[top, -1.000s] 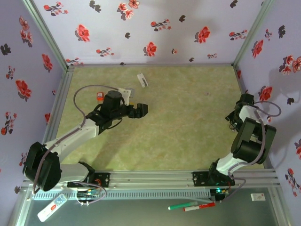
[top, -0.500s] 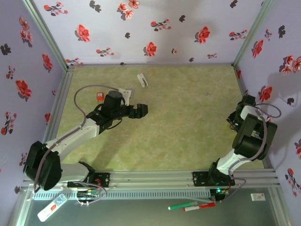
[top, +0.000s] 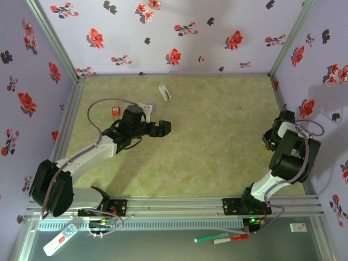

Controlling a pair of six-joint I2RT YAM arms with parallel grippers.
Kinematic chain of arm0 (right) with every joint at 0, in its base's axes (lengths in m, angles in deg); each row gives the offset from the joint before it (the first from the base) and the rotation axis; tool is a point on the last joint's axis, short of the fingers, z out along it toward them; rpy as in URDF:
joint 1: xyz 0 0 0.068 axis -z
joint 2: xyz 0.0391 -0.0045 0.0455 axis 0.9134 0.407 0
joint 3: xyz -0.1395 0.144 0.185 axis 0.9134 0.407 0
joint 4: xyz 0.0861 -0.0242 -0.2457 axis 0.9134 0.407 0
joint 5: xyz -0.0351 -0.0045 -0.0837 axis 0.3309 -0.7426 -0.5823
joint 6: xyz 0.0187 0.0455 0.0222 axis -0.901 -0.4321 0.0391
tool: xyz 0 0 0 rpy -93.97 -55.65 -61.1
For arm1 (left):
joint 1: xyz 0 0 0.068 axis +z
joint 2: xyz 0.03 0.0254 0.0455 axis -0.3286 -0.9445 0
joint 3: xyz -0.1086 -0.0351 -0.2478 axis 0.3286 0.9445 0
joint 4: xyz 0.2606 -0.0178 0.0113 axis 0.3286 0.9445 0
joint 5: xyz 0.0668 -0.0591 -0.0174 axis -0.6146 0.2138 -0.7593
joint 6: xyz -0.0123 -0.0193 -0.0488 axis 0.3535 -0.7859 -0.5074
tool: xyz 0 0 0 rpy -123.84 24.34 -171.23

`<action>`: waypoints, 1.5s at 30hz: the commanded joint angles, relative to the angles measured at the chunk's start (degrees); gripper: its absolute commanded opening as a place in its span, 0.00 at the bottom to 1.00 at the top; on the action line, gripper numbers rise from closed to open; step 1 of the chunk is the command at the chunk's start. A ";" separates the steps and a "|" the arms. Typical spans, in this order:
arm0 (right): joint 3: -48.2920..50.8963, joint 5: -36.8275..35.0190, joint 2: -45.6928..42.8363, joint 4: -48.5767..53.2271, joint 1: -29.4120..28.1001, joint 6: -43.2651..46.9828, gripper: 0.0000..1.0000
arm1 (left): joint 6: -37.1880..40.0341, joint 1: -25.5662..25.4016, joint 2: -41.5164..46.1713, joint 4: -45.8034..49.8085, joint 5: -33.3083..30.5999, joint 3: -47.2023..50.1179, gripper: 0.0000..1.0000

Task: Unlock with the key

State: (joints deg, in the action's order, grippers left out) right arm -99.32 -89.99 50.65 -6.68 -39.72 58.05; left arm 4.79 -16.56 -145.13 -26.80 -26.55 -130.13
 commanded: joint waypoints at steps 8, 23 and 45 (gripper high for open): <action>3.40 1.41 -2.50 1.57 -6.32 0.20 0.00 | 0.38 -0.29 -0.55 1.61 -2.87 -1.77 0.99; 8.18 18.72 -11.40 -11.52 -32.17 -13.27 0.00 | -17.67 -0.19 -2.89 -12.55 0.89 2.77 0.96; -1.88 11.45 -13.06 1.01 -39.56 -4.02 0.42 | -32.96 -4.86 -11.42 -25.73 3.28 0.87 0.87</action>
State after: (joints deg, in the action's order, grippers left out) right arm -97.62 -73.14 33.36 -12.01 -79.48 47.76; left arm -29.24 -21.13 -158.14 -52.81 -23.03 -126.70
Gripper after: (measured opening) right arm 0.361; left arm 0.866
